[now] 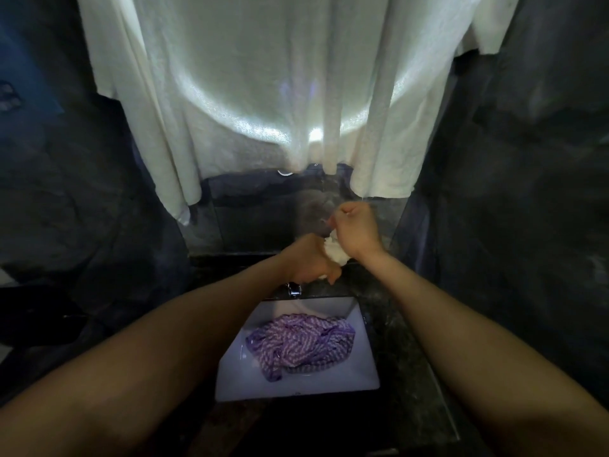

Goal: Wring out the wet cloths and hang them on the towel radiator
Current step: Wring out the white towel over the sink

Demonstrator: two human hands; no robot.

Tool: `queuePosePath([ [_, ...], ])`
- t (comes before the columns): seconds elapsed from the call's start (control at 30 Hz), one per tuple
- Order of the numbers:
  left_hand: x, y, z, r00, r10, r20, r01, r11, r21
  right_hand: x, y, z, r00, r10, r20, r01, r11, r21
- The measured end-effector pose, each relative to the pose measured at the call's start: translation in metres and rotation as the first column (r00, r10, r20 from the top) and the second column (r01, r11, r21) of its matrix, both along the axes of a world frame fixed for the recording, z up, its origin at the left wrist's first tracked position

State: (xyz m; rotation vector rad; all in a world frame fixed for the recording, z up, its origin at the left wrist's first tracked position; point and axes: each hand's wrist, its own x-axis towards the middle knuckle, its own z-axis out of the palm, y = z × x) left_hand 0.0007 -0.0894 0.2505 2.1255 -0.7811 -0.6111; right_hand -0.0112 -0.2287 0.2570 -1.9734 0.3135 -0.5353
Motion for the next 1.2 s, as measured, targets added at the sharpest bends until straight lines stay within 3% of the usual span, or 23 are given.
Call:
queuePosePath([
  [0.1,0.0,0.003,0.002,0.997,-0.044,-0.067,0.047,0.998,0.036,-0.001,-0.001,-0.005,1.0,0.026,0.011,-0.025,0.995,-0.094],
  [0.2,-0.002,0.0,-0.003,0.998,-0.058,-0.013,0.059,0.997,0.04,0.001,-0.004,-0.008,0.999,0.035,-0.003,-0.035,0.993,-0.112],
  [0.27,-0.003,-0.004,-0.011,0.987,-0.103,0.123,0.09,0.99,0.107,0.003,-0.008,-0.01,0.997,-0.009,-0.072,0.005,0.999,-0.05],
  [0.33,0.0,-0.003,-0.02,0.98,-0.074,0.186,0.055,0.993,0.104,0.004,-0.014,-0.012,0.98,-0.091,-0.179,0.114,0.986,0.124],
  [0.4,0.002,0.007,-0.022,0.993,0.033,0.111,-0.032,0.999,-0.007,0.001,-0.021,-0.012,0.941,-0.13,-0.312,0.246,0.897,0.367],
  [0.47,0.003,0.015,-0.023,0.991,0.105,0.077,-0.092,0.983,-0.156,-0.008,-0.025,-0.006,0.905,0.008,-0.426,0.281,0.741,0.61],
  [0.57,0.005,0.016,-0.014,0.959,0.283,-0.011,-0.261,0.869,-0.421,-0.02,-0.018,0.006,0.897,0.22,-0.383,0.23,0.509,0.829],
  [0.63,0.01,0.013,-0.009,0.923,0.36,-0.133,-0.375,0.77,-0.517,-0.02,-0.012,0.012,0.897,0.298,-0.326,0.16,0.469,0.869],
  [0.73,0.016,0.005,-0.009,0.863,0.389,-0.323,-0.503,0.6,-0.622,-0.018,-0.002,0.017,0.887,0.33,-0.322,0.127,0.497,0.858],
  [0.8,0.015,-0.001,-0.005,0.854,0.313,-0.416,-0.52,0.484,-0.703,-0.015,0.0,0.015,0.902,0.302,-0.31,0.12,0.514,0.849],
  [0.9,0.011,-0.008,0.007,0.802,0.109,-0.588,-0.585,0.345,-0.734,-0.01,0.002,0.007,0.906,0.183,-0.382,0.149,0.706,0.693],
  [1.07,0.017,-0.02,0.015,0.56,0.239,-0.793,-0.827,0.225,-0.516,-0.011,0.004,0.011,0.931,-0.041,-0.362,0.132,0.964,0.232],
  [1.13,0.027,-0.028,0.009,0.45,0.287,-0.846,-0.892,0.196,-0.408,-0.012,0.002,0.006,0.955,-0.085,-0.283,0.098,0.995,0.032],
  [1.2,0.032,-0.034,0.003,0.357,0.319,-0.878,-0.931,0.196,-0.308,-0.016,-0.001,-0.002,0.968,-0.122,-0.218,0.111,0.992,-0.065],
])
